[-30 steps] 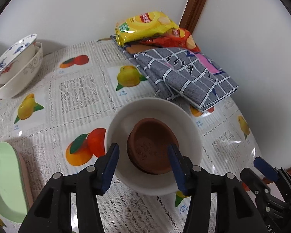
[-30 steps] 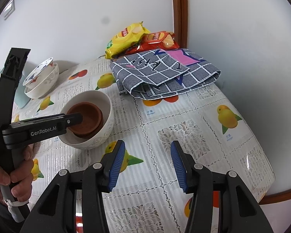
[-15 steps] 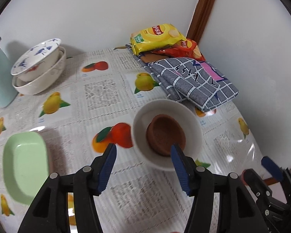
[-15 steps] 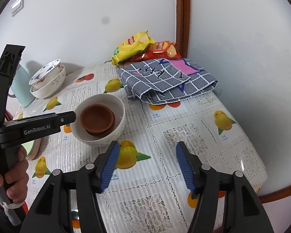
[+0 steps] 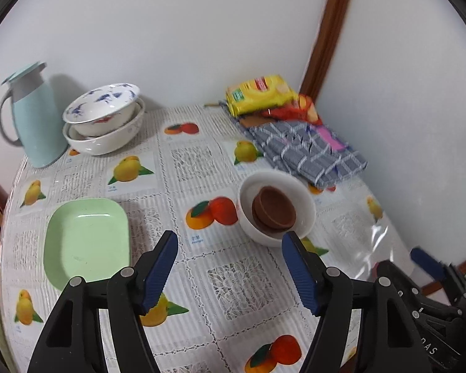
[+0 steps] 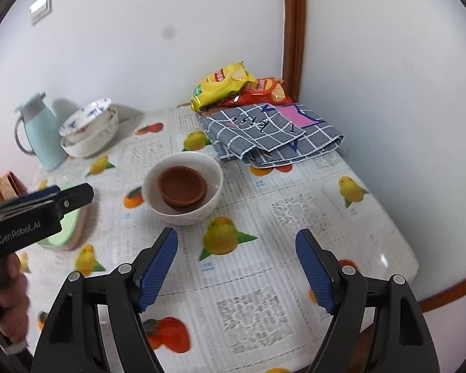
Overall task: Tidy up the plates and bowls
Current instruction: 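Withdraw both open grippers up from the white bowl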
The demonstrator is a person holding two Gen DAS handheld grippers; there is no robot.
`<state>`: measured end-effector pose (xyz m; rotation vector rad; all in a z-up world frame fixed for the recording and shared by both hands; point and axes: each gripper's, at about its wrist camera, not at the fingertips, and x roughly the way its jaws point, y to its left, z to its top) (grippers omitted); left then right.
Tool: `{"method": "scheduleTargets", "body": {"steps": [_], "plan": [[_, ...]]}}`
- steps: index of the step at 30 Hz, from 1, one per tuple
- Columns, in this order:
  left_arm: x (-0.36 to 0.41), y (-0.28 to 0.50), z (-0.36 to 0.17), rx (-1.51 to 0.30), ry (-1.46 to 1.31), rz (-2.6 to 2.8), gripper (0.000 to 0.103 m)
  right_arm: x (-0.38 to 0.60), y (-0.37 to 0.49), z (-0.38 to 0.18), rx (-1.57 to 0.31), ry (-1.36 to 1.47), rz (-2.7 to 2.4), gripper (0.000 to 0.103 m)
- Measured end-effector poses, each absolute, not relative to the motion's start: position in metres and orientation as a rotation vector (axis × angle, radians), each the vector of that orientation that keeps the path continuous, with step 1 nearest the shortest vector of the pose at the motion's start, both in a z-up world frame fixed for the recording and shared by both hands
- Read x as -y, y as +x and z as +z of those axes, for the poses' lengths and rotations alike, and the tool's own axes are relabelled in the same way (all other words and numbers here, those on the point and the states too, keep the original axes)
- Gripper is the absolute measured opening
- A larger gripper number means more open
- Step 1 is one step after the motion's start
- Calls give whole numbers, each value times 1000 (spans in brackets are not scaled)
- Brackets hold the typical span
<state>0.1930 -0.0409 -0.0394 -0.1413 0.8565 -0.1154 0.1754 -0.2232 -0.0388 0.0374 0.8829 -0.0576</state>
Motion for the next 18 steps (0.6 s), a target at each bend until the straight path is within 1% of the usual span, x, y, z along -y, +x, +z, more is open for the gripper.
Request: {"method": "scheduleTargets", "body": {"steps": [7, 11, 14, 18], "plan": [[21, 166, -21, -720, -134, -90, 68, 222, 164, -31, -882, 116, -75, 78], [15, 161, -16, -723, -96, -72, 68, 221, 160, -32, -875, 100, -103, 78], [16, 161, -16, -764, -39, -79, 68, 223, 156, -34, -870, 91, -97, 78], [17, 157, -19, -762, -12, -82, 68, 226, 153, -37, -874, 139, -38, 78]]}}
